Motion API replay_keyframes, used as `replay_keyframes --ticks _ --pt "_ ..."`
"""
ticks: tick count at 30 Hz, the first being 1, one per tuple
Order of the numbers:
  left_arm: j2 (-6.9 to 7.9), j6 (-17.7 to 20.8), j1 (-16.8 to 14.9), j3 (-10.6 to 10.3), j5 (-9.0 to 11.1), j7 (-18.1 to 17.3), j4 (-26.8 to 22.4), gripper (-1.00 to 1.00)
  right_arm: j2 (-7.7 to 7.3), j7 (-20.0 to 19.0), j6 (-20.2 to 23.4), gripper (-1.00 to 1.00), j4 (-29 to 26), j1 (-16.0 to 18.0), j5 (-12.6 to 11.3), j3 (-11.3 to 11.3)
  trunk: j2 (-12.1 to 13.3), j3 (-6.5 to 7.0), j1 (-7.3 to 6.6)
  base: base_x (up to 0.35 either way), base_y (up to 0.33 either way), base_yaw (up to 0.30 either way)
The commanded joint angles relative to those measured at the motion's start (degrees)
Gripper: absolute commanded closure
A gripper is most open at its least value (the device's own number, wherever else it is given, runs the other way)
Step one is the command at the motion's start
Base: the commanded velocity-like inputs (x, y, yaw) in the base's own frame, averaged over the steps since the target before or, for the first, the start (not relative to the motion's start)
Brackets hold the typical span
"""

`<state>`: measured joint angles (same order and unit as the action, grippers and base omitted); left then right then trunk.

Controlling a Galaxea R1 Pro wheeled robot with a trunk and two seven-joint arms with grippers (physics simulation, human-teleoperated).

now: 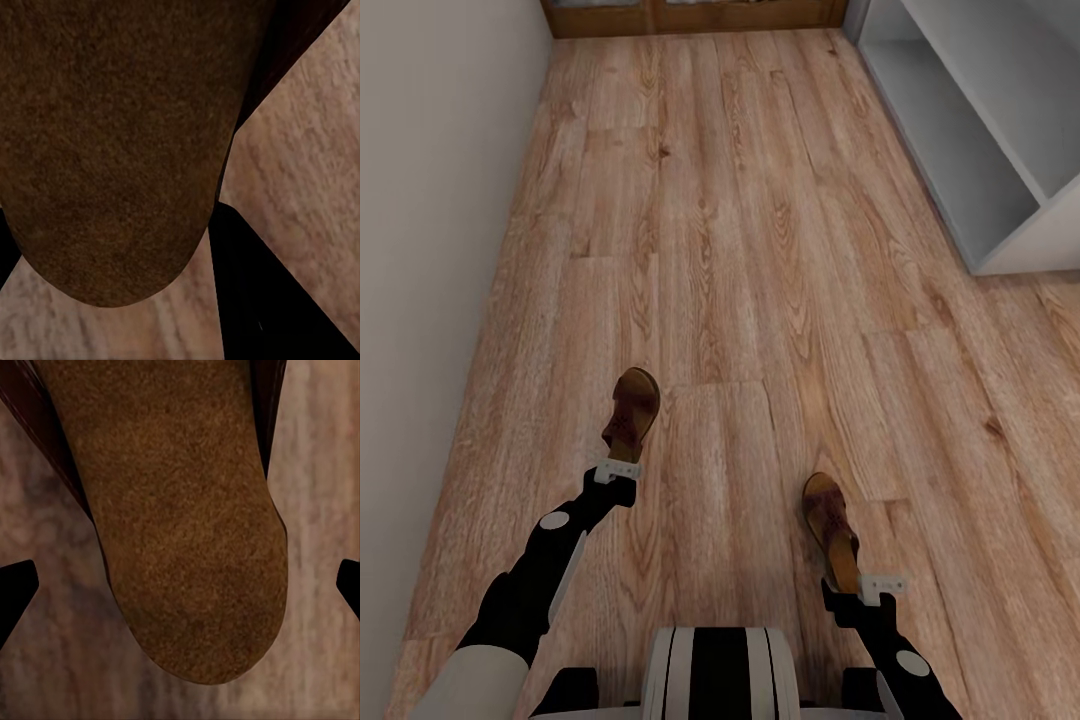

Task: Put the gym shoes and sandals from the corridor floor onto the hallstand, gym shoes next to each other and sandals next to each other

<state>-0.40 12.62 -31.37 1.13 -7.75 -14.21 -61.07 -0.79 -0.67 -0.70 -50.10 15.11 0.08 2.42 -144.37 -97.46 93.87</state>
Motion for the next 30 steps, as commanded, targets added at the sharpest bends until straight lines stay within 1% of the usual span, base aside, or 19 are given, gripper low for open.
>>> replay_keyframes --ticks 1,27,30 --pt "-0.04 0.2 0.0 0.1 -0.8 -0.5 -0.1 1.00 0.00 -0.1 -0.1 -1.00 0.0 0.0 0.0 0.0 0.0 -0.04 -0.01 0.000 0.000 0.000" --pt "-0.04 0.2 0.0 0.2 -0.8 -0.5 -0.1 1.00 0.00 -0.1 0.0 -1.00 0.0 0.0 0.0 0.0 0.0 -0.30 0.02 0.000 0.000 0.000" --pt "-0.04 0.2 0.0 0.2 -0.8 -0.5 -0.1 1.00 0.00 -0.1 0.0 -1.00 0.0 0.0 0.0 0.0 -0.1 -0.97 0.09 0.000 0.000 0.000"
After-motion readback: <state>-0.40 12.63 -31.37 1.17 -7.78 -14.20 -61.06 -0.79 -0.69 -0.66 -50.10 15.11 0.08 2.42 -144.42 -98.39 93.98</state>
